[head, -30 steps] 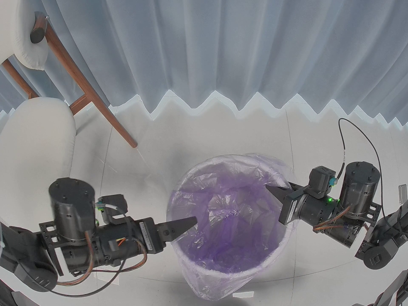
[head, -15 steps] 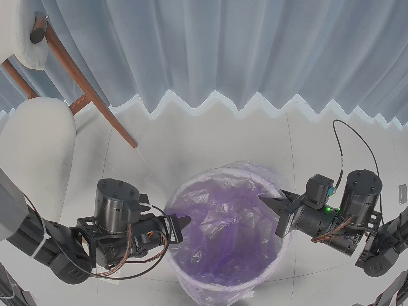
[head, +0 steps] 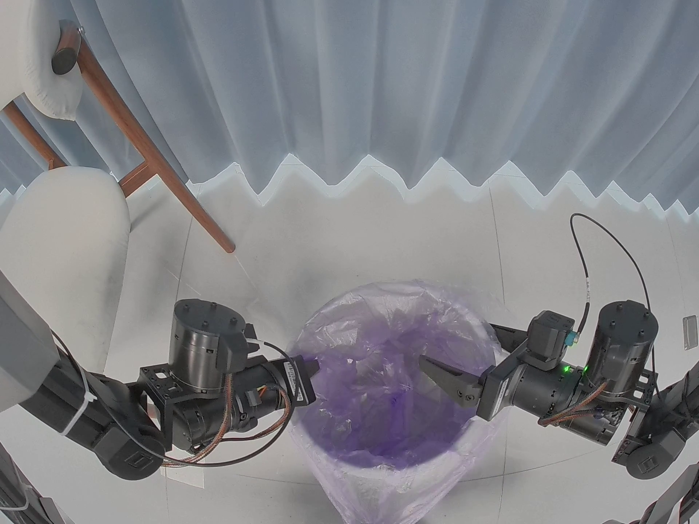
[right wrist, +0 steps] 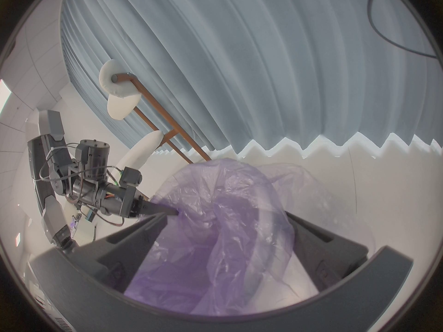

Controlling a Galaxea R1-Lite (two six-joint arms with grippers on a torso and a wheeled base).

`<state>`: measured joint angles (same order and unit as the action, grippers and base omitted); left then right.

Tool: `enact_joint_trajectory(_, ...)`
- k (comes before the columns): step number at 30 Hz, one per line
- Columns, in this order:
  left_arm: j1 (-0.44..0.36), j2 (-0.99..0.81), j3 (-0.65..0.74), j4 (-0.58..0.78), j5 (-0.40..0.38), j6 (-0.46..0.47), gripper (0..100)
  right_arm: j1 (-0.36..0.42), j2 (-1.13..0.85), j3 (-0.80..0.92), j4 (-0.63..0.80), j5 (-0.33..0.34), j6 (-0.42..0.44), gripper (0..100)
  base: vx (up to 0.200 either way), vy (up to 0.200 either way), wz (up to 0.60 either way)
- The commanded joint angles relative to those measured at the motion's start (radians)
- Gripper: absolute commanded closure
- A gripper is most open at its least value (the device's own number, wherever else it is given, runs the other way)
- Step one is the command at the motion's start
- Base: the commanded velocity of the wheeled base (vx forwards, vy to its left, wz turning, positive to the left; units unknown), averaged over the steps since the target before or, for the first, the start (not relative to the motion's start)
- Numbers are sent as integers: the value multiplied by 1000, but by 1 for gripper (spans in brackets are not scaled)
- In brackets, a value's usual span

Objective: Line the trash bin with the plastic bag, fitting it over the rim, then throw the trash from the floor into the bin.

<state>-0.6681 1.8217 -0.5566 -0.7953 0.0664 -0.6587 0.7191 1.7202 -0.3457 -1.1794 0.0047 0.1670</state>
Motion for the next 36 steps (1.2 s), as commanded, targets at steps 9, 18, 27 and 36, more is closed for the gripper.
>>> enact_joint_trajectory(9, 82, -91, 50, 1, -3, -1, 100, -109, -21, -25, -71, 83, 95, 0, 0, 0, 0)
enact_joint_trajectory(18, 84, -205, 156, -21, -16, -5, 100, -158, -41, -45, -125, 93, 319, 0, 0, 0, 0)
enact_joint_trajectory(27, 96, -279, 273, -122, -80, -1, 100, -165, -28, -1, -86, 93, 474, 0, 0, 0, 0)
enact_joint_trajectory(36, 94, -271, 265, -122, -77, -1, 100, -158, -21, -9, -85, 89, 485, 100, 0, 0, 0)
